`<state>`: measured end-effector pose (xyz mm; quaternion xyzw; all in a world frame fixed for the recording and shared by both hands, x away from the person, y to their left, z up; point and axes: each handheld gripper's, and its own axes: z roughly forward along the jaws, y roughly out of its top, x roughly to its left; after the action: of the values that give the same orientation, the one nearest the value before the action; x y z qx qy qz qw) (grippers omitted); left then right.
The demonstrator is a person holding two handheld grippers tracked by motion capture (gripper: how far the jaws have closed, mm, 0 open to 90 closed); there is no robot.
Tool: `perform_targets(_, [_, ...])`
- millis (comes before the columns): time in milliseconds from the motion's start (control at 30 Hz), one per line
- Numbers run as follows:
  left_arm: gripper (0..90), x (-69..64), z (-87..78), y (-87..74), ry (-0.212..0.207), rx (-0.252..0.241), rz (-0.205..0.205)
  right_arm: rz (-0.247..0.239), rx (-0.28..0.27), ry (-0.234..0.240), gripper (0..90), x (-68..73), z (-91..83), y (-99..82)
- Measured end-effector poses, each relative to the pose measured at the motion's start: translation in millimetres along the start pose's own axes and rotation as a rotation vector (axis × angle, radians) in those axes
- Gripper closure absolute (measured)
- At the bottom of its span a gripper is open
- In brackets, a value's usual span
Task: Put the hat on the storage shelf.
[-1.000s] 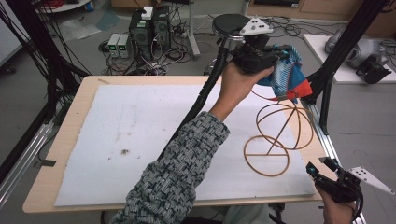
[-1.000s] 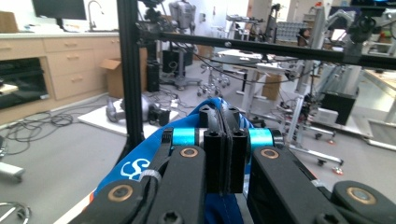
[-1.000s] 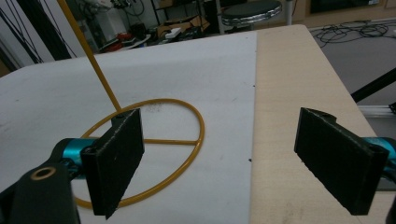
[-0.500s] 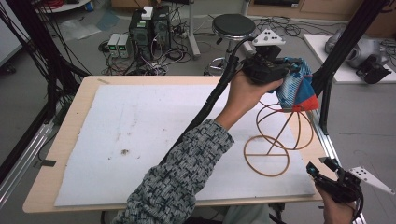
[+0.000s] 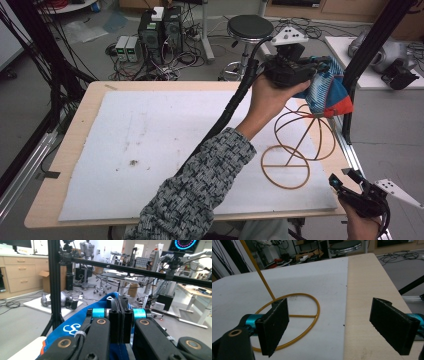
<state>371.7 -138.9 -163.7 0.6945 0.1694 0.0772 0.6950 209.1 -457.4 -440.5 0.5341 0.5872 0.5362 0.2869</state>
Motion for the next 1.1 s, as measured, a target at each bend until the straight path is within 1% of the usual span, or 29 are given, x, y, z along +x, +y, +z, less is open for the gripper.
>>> perform_targets(133, [88.6, -3.9, 1.6, -4.7, -0.023, 0.033, 0.0, -0.001, 0.0, 0.0, 14.9, 0.1, 0.1, 0.0])
perform_targets(200, [88.6, -7.0, 1.4, -7.3, -0.03, 0.057, 0.014, 0.002, 0.005, 0.002, 14.9, 0.9, 0.3, 0.2])
perform_targets(333, [88.6, -12.7, -1.8, -12.0, -0.044, 0.09, 0.043, 0.004, -0.004, 0.01, 15.0, 0.7, 1.0, -0.1])
perform_targets(367, [88.6, -13.7, -3.0, -13.5, -0.044, 0.095, 0.048, -0.004, 0.003, -0.002, 14.9, 0.3, 0.4, 0.3])
perform_targets(400, [88.6, -14.8, -4.5, -15.5, -0.045, 0.101, 0.053, -0.003, 0.004, -0.002, 14.9, 0.2, 0.3, 0.2])
perform_targets(500, [88.6, -16.4, -7.2, -20.3, -0.053, 0.115, 0.064, 0.01, 0.01, -0.009, 14.9, 1.0, -0.2, 0.3])
perform_targets(533, [88.6, -17.3, -8.6, -22.3, -0.056, 0.119, 0.07, 0.011, 0.002, 0.001, 14.9, 0.7, 0.3, -0.1])
perform_targets(600, [88.5, -18.8, -10.2, -25.2, -0.058, 0.123, 0.082, 0.004, 0.015, -0.014, 14.9, 0.9, -0.7, 0.5])
perform_targets(633, [88.6, -20.0, -11.3, -27.4, -0.063, 0.125, 0.082, -0.003, 0.004, -0.001, 14.9, 0.3, 0.2, 0.3])
perform_targets(700, [88.5, -21.4, -12.6, -30.8, -0.065, 0.127, 0.088, -0.006, 0.01, -0.008, 14.9, 0.4, -0.1, 0.5])
perform_targets(733, [88.5, -21.7, -13.3, -32.7, -0.065, 0.134, 0.099, 0.001, 0.004, 0.004, 14.9, 0.6, 0.5, 0.1])
perform_targets(867, [88.5, -21.5, -15.9, -41.7, -0.069, 0.154, 0.113, -0.004, 0.005, 0.003, 14.9, 0.1, 0.8, 0.0])
perform_targets(900, [88.5, -21.2, -16.6, -43.1, -0.074, 0.157, 0.113, 0.006, 0.011, 0.0, 14.9, 0.7, 0.4, 0.0])
perform_targets(933, [88.5, -20.9, -17.5, -45.1, -0.075, 0.159, 0.11, -0.005, 0.007, 0.001, 14.9, -0.2, 0.8, 0.0])
perform_targets(967, [88.5, -21.0, -18.3, -47.0, -0.079, 0.16, 0.106, -0.001, 0.0, 0.005, 14.9, -0.1, 1.1, -0.2])
perform_targets(1067, [88.5, -22.0, -20.8, -52.3, -0.085, 0.163, 0.099, -0.01, -0.004, 0.006, 14.9, -1.0, 1.4, -0.3])
perform_targets(1100, [88.6, -22.0, -21.8, -53.8, -0.089, 0.168, 0.103, 0.01, 0.014, -0.004, 14.9, 0.1, 0.1, -0.2])
